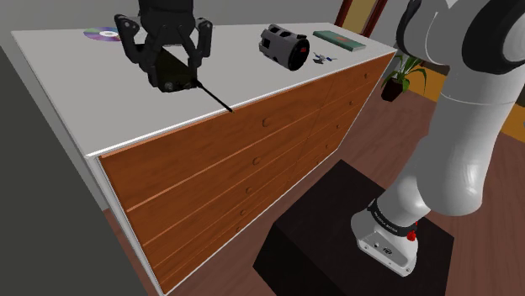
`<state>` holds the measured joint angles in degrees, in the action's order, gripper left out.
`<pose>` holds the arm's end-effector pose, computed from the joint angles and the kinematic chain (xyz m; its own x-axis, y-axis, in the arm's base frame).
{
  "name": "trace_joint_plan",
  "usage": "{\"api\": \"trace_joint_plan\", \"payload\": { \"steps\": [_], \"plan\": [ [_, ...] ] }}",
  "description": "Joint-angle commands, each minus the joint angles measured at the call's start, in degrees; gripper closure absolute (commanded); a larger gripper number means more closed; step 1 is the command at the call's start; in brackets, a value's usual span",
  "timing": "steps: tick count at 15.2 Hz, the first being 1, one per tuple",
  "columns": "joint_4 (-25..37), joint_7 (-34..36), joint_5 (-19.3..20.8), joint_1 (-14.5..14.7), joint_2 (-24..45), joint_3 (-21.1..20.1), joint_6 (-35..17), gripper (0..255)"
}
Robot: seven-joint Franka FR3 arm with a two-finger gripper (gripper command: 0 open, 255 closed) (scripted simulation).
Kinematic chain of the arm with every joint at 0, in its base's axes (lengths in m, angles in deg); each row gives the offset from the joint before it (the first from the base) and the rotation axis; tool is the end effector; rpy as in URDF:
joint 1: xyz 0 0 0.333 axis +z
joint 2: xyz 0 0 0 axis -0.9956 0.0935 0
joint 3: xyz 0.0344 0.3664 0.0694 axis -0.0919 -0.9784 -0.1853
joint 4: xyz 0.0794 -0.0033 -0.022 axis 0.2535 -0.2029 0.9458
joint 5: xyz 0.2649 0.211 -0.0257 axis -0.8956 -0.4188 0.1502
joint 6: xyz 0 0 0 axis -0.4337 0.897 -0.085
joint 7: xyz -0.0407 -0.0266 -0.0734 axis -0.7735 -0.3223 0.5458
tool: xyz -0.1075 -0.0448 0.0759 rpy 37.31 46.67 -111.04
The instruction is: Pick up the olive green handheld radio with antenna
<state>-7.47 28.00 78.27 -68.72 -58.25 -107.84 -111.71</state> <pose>0.4685 0.3924 0.6123 0.9964 -0.0811 -0.0237 -0.0813 -0.9967 -0.0077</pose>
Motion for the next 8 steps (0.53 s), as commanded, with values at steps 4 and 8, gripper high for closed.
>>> {"api": "trace_joint_plan", "payload": {
  "steps": [4,8],
  "plan": [
    [7.45,0.32,1.29,1.93,2.33,0.07,5.27,255],
    [14.66,0.49,2.71,4.07,4.85,0.27,10.02,255]
  ]
}}
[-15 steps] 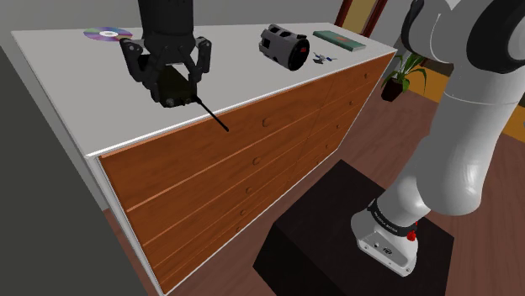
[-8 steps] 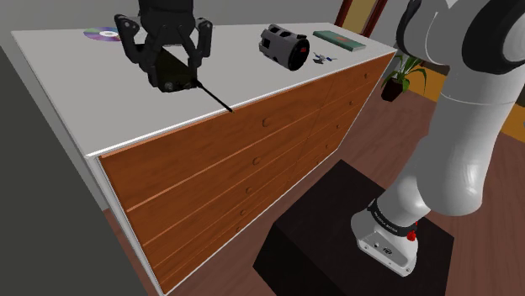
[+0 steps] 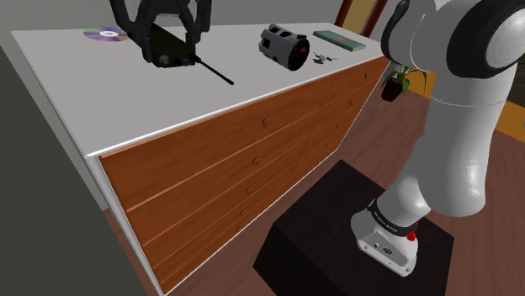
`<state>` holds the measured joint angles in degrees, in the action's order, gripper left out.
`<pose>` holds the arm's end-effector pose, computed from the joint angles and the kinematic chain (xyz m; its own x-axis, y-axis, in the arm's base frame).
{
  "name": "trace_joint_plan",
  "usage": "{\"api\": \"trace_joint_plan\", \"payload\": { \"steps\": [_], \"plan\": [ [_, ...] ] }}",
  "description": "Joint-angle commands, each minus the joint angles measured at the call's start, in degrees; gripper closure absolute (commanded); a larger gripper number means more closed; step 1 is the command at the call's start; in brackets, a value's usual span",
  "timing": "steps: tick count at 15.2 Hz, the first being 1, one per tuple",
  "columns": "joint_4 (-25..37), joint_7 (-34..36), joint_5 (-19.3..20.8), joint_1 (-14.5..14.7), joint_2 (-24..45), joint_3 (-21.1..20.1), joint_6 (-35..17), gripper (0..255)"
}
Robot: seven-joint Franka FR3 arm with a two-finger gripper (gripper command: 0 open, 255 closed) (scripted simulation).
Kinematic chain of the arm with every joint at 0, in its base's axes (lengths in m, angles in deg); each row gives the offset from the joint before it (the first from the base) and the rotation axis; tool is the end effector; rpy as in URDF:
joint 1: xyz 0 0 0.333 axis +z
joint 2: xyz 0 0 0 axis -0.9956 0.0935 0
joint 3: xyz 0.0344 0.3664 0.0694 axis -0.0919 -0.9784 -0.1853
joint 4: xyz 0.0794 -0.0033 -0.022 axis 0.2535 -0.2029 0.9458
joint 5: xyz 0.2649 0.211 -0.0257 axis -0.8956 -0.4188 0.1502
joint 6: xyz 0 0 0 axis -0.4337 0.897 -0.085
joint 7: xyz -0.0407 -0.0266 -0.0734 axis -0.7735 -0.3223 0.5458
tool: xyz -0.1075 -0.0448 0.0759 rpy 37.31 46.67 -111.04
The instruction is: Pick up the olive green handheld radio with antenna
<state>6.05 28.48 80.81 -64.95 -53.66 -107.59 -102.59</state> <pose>0.4740 0.3975 0.6451 0.9964 -0.0809 -0.0235 -0.0811 -0.9967 -0.0080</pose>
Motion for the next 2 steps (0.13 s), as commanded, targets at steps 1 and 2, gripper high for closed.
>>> {"api": "trace_joint_plan", "payload": {
  "steps": [1,2],
  "plan": [
    [1.45,0.01,0.24,0.40,0.37,0.04,1.09,255],
    [1.44,0.01,0.23,0.39,0.36,0.04,1.09,255]
  ]
}}
